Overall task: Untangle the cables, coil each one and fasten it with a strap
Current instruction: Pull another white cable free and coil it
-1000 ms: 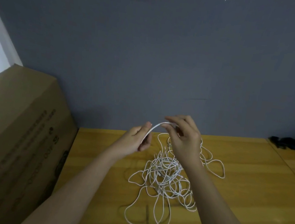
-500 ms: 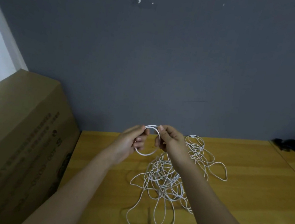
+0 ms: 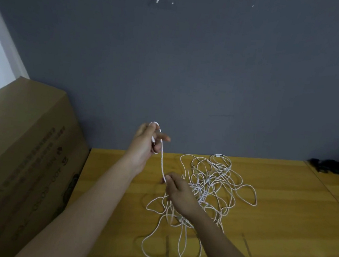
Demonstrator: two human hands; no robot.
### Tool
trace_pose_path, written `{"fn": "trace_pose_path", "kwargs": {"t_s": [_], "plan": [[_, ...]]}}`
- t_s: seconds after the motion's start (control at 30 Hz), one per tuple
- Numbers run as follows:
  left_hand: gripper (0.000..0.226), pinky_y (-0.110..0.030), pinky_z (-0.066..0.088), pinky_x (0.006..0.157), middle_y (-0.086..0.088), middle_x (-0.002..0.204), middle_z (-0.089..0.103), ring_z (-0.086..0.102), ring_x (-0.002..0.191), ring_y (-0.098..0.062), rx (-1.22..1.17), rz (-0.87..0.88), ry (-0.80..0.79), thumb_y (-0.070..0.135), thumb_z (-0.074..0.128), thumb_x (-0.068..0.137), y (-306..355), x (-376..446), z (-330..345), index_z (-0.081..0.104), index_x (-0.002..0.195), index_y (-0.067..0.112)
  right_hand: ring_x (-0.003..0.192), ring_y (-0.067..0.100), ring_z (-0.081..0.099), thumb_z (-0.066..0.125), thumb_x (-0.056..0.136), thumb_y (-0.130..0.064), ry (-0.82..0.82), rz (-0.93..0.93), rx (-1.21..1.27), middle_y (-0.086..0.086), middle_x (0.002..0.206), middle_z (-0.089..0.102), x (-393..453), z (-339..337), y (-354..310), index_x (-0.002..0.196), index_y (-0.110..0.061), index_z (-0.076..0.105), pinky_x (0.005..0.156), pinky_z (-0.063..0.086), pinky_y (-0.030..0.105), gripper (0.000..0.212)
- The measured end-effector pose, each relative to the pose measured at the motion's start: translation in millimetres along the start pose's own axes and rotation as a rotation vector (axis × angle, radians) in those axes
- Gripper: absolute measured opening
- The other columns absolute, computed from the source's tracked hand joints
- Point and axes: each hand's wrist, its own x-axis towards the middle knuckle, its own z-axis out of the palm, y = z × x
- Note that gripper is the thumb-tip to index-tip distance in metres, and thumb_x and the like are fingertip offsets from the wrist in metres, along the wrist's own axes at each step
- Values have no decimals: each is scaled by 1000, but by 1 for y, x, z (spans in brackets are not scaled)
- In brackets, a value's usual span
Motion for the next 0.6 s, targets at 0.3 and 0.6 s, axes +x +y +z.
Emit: {"fn": "trace_pose_path", "kwargs": {"t_s": [0.3,0.6], "plan": [[8,-27,52,64,-4,98,67,66,61,-12,580,211,-79,24,24,106,-22,25,-3,29,103,19,57,-2,47,51,95,-17,35,-338,-372,-19,67,50,-12,-30,-28,113,-22,60,54,31,10,21],[40,-23,36,60,14,58,46,42,50,4,1087,85,-541,48,30,100,-14,11,-7,47,71,26,66,9,60,69,85,-33,292,-266,-367,-11,70,63,26,-100,-39,87,-22,67,63,49,30,11]]}}
